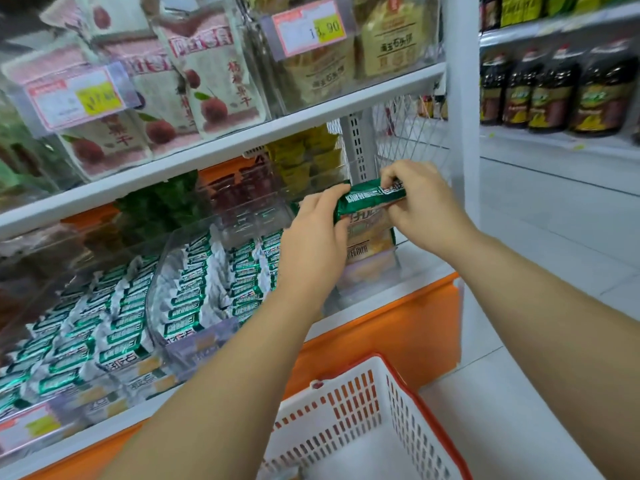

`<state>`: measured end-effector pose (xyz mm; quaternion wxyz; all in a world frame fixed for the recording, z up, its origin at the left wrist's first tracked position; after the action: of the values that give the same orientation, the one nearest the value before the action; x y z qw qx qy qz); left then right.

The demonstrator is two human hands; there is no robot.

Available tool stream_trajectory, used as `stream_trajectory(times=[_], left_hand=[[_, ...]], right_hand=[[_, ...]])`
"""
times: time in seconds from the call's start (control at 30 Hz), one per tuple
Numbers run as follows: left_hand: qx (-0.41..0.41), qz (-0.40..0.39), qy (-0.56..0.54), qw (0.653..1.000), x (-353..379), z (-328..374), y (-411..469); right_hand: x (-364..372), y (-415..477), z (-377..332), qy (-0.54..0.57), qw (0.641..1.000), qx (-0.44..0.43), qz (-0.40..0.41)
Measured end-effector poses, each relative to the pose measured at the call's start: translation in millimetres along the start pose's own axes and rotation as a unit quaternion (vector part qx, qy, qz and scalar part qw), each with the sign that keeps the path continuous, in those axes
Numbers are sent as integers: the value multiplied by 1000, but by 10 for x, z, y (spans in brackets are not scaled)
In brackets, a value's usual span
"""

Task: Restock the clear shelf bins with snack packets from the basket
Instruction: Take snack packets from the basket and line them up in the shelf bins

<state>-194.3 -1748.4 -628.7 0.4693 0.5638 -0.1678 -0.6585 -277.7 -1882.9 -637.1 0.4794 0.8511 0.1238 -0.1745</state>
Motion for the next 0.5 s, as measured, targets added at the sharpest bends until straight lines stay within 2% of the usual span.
stream_trajectory(times=[0.1,0.2,0.37,0.5], left_hand=[[-15,-20,-9,1000,121,-82,-36],[-27,-38,13,999,220,-251,-135],[14,-33,181,983,256,-520,-260],[58,-28,236,970,352,-603,-266]], right_hand=[[24,-38,36,-13,1000,2,-4],[222,-219,138,-10,998,15,-59],[395,-408,118,-72,997,-1,-9],[567,-524,200,-128,990,13,-52]])
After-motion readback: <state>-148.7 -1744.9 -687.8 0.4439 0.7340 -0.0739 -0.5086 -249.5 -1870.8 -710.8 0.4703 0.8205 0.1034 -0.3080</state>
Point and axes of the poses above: each hand's wrist, its own y-axis towards the middle knuckle, its own x-axis out of the palm, z = x × y, the point moved 5 cm from there along y, towards the middle knuckle, and after that the axes turned 13 degrees about z, right-handed, at the moved point
